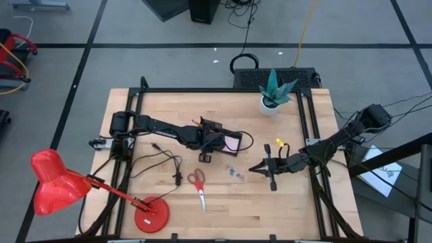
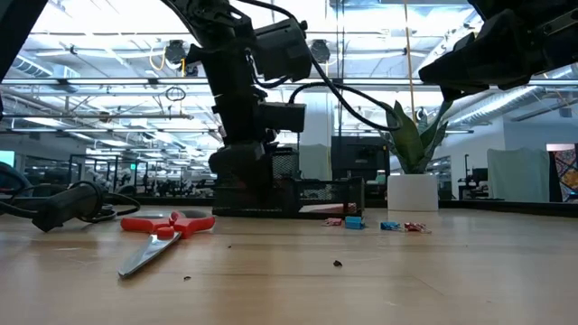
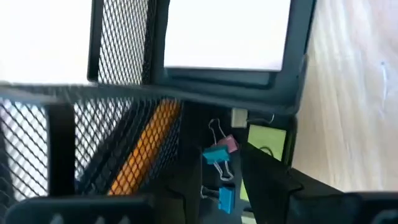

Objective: Pick and place office supplies into organizer
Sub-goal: Adjust the black desk organizer

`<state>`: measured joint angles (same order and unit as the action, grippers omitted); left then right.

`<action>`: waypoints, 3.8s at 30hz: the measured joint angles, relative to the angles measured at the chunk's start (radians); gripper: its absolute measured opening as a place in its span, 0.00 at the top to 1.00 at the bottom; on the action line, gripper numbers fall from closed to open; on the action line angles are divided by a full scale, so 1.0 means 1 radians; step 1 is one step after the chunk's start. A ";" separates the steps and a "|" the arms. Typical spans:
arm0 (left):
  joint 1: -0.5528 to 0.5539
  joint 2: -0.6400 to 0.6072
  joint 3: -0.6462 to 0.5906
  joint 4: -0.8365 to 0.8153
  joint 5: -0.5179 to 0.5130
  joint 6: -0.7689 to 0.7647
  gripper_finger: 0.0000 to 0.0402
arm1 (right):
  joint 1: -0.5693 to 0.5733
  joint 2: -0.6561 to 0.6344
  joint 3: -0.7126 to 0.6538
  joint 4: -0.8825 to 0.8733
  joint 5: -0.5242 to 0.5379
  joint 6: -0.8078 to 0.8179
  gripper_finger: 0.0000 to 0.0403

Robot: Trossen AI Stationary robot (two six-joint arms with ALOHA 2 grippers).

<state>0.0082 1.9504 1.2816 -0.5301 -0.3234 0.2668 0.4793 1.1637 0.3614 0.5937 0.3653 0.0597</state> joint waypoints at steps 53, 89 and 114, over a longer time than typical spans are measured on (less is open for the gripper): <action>0.427 -0.688 -0.833 0.864 0.279 -0.305 0.97 | -0.029 0.000 -0.019 0.011 0.004 0.033 0.99; 0.100 -0.411 -0.835 0.931 0.293 -0.504 0.99 | -0.028 0.000 -0.018 0.009 0.004 0.037 0.99; -0.020 -0.410 -0.811 0.948 0.329 -0.403 0.98 | -0.028 0.000 -0.018 0.008 0.004 0.034 0.99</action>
<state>-0.0120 1.5400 0.4706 0.4184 0.0053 -0.1363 0.4511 1.1641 0.3431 0.6014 0.3695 0.0940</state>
